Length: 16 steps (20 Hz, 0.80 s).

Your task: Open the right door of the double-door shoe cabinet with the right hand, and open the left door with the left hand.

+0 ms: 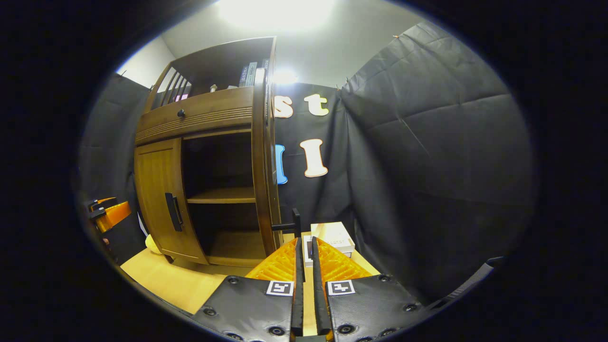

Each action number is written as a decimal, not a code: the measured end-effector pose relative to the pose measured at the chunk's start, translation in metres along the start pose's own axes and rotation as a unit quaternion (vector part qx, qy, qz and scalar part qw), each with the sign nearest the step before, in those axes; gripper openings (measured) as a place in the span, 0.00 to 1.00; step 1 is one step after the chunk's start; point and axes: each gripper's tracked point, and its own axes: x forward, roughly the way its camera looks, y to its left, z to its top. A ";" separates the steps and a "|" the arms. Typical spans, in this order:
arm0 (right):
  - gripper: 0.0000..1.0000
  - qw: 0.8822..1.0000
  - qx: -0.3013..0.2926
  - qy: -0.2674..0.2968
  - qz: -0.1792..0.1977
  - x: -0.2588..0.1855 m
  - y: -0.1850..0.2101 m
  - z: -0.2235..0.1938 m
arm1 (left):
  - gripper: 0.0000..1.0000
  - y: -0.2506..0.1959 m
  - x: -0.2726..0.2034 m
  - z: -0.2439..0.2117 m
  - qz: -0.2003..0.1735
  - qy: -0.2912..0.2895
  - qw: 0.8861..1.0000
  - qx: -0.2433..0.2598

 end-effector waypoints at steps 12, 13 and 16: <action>0.99 0.999 -0.035 -0.023 0.005 -0.084 0.020 0.010 | 0.95 0.005 0.105 -0.031 0.033 0.012 0.999 0.006; 1.00 0.999 -0.033 -0.019 0.002 -0.086 0.019 0.008 | 0.95 0.008 0.114 -0.035 0.037 0.014 0.999 0.003; 0.97 1.000 -0.024 -0.009 -0.011 -0.095 0.009 0.001 | 0.95 0.014 0.139 -0.051 0.046 0.028 0.999 -0.003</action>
